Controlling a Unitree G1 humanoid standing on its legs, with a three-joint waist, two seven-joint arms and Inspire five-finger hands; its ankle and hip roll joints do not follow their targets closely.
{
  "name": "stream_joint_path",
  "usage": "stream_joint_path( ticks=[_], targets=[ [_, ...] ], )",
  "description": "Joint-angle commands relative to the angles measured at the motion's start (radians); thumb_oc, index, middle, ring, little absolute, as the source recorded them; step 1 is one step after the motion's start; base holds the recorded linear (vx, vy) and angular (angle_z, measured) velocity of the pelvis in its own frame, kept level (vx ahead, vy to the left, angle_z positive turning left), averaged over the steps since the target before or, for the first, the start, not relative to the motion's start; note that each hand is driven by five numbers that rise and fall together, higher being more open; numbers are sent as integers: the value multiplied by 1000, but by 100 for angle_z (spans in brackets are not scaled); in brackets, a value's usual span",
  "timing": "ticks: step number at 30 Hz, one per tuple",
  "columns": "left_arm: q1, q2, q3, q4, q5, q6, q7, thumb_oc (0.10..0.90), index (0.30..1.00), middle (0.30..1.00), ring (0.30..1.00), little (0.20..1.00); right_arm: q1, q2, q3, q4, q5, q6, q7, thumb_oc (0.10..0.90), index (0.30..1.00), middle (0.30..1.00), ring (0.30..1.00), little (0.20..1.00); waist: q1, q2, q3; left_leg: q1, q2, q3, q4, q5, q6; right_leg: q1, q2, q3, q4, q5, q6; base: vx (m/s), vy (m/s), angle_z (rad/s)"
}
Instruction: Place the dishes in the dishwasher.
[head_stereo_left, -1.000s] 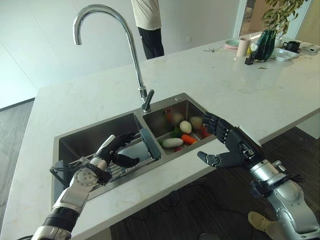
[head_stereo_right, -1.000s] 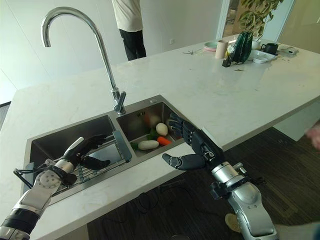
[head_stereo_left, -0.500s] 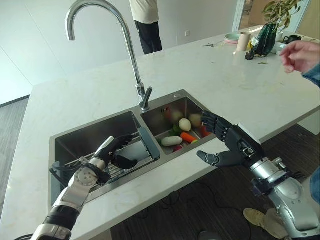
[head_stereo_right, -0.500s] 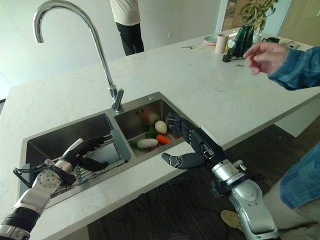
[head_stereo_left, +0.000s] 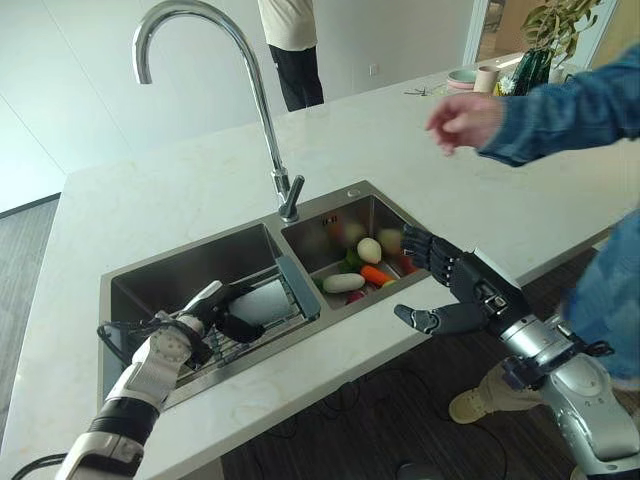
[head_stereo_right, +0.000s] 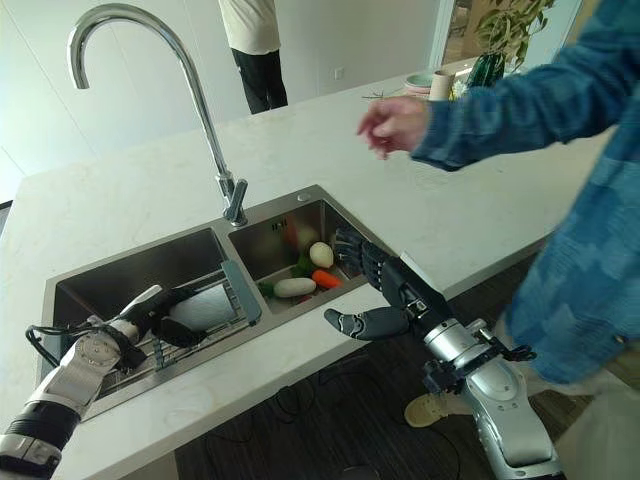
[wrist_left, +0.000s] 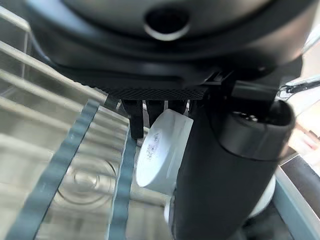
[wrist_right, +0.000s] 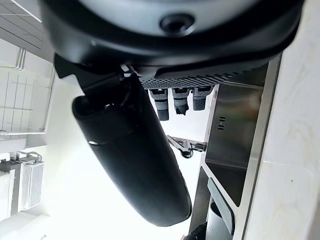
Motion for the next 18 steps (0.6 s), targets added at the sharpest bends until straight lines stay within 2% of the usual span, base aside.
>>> stream_joint_path(
  ticks=[1, 5, 9, 11, 12, 14, 18],
  targets=[
    [-86, 79, -10, -15, 24, -39, -58, 400, 300, 300, 300, 300, -124, -19, -37, -75, 10, -76, -1, 800, 900, 900, 900, 900, -8, 9, -27, 13, -9, -59, 147, -269, 30, -1, 13, -33, 51, -101, 71, 0, 0, 0],
    [-88, 105, -4, -45, 6, -79, -71, 400, 300, 300, 300, 300, -118, -30, -40, -73, 9, -73, 11, 800, 900, 900, 900, 900, -7, 7, -26, 12, -9, -57, 147, -269, 30, -1, 12, -37, 51, -99, 72, 0, 0, 0],
    [-78, 116, 24, -82, -60, -150, -18, 400, 300, 300, 300, 300, -113, -25, -40, -67, 3, -83, 5, 800, 900, 900, 900, 900, -1, 7, -26, 11, -10, -58, 147, -268, 30, 0, 8, -42, 51, -99, 72, 0, 0, 0],
    [-57, 119, 72, -124, -114, -241, 107, 400, 300, 300, 300, 300, -112, -19, -42, -64, 1, -90, -2, 800, 900, 900, 900, 900, 6, 5, -25, 8, -13, -64, 147, -268, 31, 0, 6, -48, 51, -100, 71, 0, 0, 0],
    [-48, 113, 96, -145, -134, -263, 136, 400, 300, 300, 300, 300, -109, -15, -44, -64, 0, -91, -5, 800, 900, 900, 900, 900, 11, 3, -25, 7, -15, -67, 147, -268, 31, 0, 5, -49, 51, -101, 71, 0, 0, 0],
    [6, 77, 174, -257, -140, -291, 202, 400, 300, 300, 300, 300, -89, 12, -58, -70, -13, -97, 2, 800, 900, 900, 900, 900, 23, -2, -25, 4, -16, -78, 147, -266, 31, 3, 3, -53, 51, -103, 70, 0, 0, 0],
    [62, 19, 243, -400, -121, -312, 285, 400, 300, 300, 300, 300, -77, 38, -64, -93, -28, -87, -10, 800, 900, 900, 900, 900, 40, -13, -26, -1, -18, -96, 147, -265, 30, 8, -5, -66, 51, -108, 68, 0, -15, 7]
  ],
)
